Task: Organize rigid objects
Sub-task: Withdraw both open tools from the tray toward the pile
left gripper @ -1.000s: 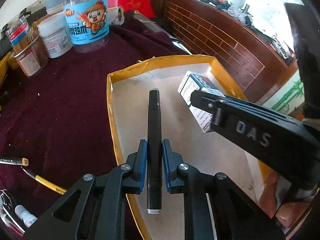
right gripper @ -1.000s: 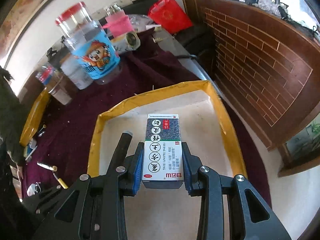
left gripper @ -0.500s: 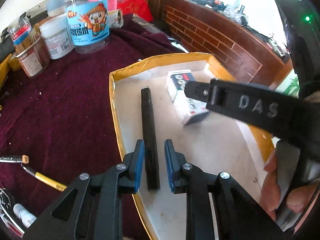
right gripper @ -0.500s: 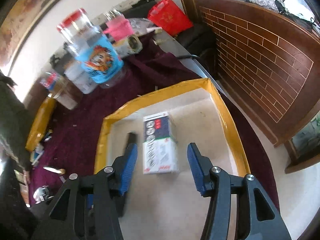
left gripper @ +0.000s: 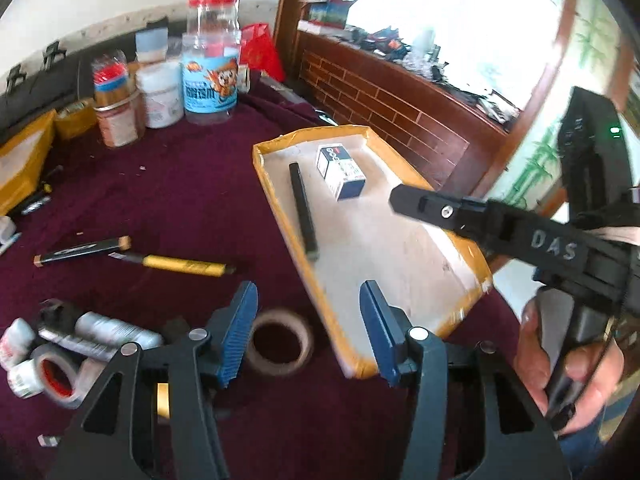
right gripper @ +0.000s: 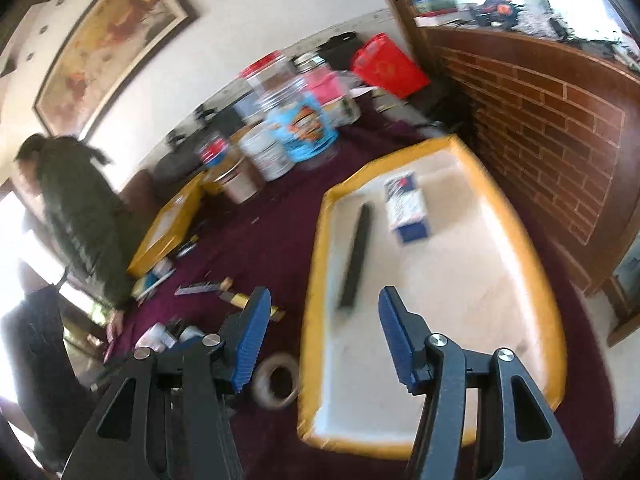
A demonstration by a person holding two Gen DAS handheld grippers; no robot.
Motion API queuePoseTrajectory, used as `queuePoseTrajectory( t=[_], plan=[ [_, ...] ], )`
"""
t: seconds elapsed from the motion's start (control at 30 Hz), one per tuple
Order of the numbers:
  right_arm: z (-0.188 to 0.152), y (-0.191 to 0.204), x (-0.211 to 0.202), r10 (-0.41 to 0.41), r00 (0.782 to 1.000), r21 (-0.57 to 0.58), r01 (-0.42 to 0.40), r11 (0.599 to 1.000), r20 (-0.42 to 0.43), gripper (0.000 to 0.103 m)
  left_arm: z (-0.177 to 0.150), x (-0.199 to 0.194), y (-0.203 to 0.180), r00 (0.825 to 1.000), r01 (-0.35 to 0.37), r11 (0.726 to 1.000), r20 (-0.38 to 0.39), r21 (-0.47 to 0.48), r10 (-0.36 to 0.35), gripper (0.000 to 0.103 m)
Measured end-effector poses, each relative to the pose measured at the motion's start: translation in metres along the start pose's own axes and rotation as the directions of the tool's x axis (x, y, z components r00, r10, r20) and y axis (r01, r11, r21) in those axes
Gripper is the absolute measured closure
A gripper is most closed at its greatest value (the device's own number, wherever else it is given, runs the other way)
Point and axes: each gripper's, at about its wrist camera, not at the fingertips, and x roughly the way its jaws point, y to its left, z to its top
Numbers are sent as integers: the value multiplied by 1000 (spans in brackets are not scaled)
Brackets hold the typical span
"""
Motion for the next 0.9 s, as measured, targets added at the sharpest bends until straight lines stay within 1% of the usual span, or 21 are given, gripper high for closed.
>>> queuePoseTrajectory(
  t=[0.17, 0.23, 0.27, 0.3, 0.37, 0.4, 0.5, 0.6, 0.67, 0.73, 0.77, 0.83, 0.9],
  plan=[
    [-37, 36, 12, 47, 997, -62, -51, 997, -63, 52, -37, -41, 29, 999, -12, 1000, 39, 21, 11, 51],
    [-52, 44, 16, 55, 995, -76, -61, 995, -81, 52, -53, -56, 47, 999, -6, 1000, 51, 21, 5, 50],
    [-60, 51, 20, 56, 994, -85, -64, 994, -95, 52, -60, -61, 54, 998, -12, 1000, 54, 21, 11, 48],
    [-67, 57, 24, 58, 993, -94, -67, 993, -104, 52, -67, -67, 63, 998, -21, 1000, 59, 17, 20, 42],
    [-80, 66, 26, 64, 991, -113, -77, 991, -119, 52, -87, -78, 85, 996, -55, 998, 70, 1, 55, 36],
    [-87, 73, 31, 61, 990, -126, -78, 989, -130, 52, -97, -82, 96, 994, -79, 997, 70, -9, 79, 35],
    [-104, 85, 41, 33, 989, -157, -55, 986, -144, 52, -123, -87, 124, 990, -129, 991, 46, -28, 130, 35],
    [-122, 89, 52, 27, 989, -168, -51, 984, -145, 52, -140, -88, 148, 985, -166, 985, 30, -56, 168, 35],
    [-129, 88, 61, -6, 989, -175, -20, 984, -146, 52, -149, -88, 161, 987, -155, 985, 24, -78, 157, 35],
    [-130, 86, 66, -19, 988, -180, -9, 984, -152, 52, -155, -86, 173, 991, -132, 986, 16, -97, 134, 35],
    [-130, 85, 68, -26, 988, -180, -3, 984, -155, 52, -155, -84, 175, 992, -124, 987, 11, -100, 126, 35],
    [-127, 83, 69, -9, 991, -183, -16, 983, -132, 52, -155, -80, 176, 994, -111, 990, 7, -91, 112, 35],
    [-129, 79, 73, -29, 991, -191, 5, 982, -127, 52, -154, -81, 175, 994, -103, 991, 14, -79, 105, 35]
  ],
)
